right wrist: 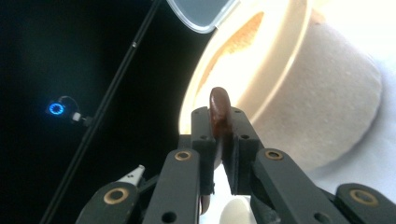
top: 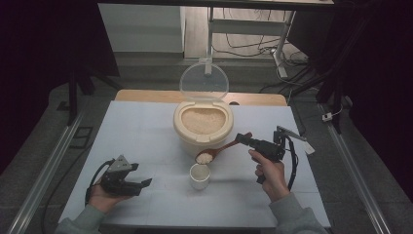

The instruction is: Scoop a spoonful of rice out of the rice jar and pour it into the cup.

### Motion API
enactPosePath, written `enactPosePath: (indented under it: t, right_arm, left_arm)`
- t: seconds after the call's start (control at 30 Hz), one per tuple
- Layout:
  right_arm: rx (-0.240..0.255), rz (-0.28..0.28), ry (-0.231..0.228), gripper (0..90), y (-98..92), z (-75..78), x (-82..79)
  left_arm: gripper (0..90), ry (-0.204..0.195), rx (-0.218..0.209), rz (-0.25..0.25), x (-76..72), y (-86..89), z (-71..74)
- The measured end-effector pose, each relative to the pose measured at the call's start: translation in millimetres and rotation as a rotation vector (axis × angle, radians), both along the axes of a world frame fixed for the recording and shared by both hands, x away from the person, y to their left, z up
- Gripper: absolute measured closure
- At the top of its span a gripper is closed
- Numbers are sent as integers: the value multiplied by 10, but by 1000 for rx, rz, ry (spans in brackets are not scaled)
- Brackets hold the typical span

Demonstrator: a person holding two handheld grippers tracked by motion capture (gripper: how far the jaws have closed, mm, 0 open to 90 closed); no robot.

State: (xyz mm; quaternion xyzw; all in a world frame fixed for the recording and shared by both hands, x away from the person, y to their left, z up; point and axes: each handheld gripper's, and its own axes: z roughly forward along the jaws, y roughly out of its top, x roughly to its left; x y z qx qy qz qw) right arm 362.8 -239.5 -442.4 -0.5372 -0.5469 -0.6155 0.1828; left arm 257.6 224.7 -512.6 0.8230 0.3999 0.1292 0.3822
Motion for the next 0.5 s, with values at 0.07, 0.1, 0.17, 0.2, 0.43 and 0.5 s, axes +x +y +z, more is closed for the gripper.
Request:
enactPosePath:
  t: [0.07,0.1,0.17,0.2,0.43,0.5]
  right_arm:
    - [-20,3,-2,830,12,-29,-3]
    - [-32,3,-5,830,21,-38,-7]
    - [-52,5,-12,830,44,-51,-17]
    - [-64,9,-17,830,54,-54,-21]
    - [-125,18,-44,830,128,-44,-31]
    - [-134,24,-48,830,141,-38,-31]
  left_arm:
    - [215,0,0,0,0,1,-1]
    - [215,0,0,0,1,1,-2]
    - [215,1,1,0,2,0,-4]
    - [215,1,1,0,2,0,-4]
    - [215,1,2,0,1,0,-5]
    - [215,2,3,-1,1,-2,-6]
